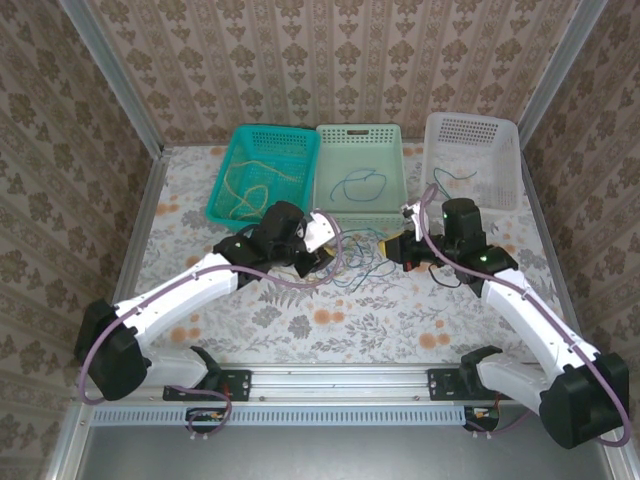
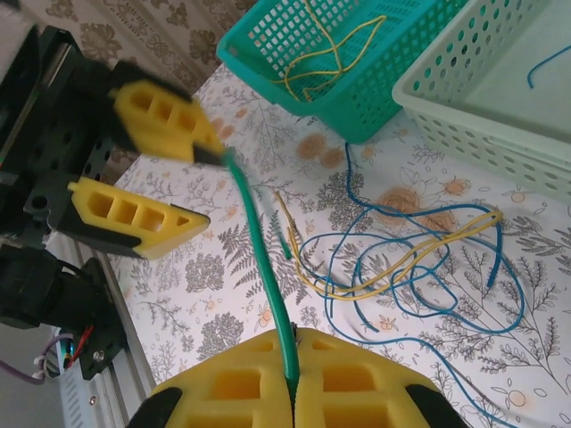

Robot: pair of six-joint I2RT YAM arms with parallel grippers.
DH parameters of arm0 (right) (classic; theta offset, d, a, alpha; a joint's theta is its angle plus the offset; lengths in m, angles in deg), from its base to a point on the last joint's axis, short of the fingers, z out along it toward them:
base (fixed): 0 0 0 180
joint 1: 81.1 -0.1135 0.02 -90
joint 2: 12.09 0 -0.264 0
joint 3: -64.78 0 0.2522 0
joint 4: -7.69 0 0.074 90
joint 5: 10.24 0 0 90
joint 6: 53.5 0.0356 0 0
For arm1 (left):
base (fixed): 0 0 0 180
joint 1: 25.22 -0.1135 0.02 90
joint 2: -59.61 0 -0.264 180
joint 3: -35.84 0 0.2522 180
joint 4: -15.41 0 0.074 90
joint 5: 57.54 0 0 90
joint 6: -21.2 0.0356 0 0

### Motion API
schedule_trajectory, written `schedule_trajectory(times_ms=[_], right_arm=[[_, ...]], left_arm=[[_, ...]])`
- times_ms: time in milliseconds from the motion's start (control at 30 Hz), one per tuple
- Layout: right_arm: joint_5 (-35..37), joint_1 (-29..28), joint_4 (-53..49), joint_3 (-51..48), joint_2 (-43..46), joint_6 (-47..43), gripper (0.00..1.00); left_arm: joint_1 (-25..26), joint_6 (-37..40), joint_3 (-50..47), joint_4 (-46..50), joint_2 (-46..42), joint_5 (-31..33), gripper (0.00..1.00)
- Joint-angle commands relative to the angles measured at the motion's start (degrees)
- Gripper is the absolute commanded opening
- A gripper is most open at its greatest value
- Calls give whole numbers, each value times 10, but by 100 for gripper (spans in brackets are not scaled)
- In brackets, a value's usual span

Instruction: Untangle the cables

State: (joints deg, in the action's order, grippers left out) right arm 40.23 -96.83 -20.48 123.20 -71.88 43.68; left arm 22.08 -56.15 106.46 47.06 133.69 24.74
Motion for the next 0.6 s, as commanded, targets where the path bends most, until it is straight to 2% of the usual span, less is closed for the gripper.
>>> schedule_trajectory(times_ms=[0,67,167,233,367,467,567], right_arm=[[36,7,-38,28,15,-21,0],[108,19,-65,41,8,-20,0],[210,55,-84,60,2,1,0],[238,87,-65,64,10,26,0],[338,129,-31,82,14,58,0],[372,171,-3,106,-19,90,0],[368,231,54,121,-67,141,0]], left_arm=[[-2,-23,4,-10,-3,76,76],[1,-24,3,-16,-8,115,100],[10,-21,-15,-45,-29,152,100],[13,-24,-27,-62,-44,170,100],[14,-29,-39,-69,-56,194,100],[13,-32,-43,-65,-54,199,100],[13,-41,-47,-64,-54,201,100]])
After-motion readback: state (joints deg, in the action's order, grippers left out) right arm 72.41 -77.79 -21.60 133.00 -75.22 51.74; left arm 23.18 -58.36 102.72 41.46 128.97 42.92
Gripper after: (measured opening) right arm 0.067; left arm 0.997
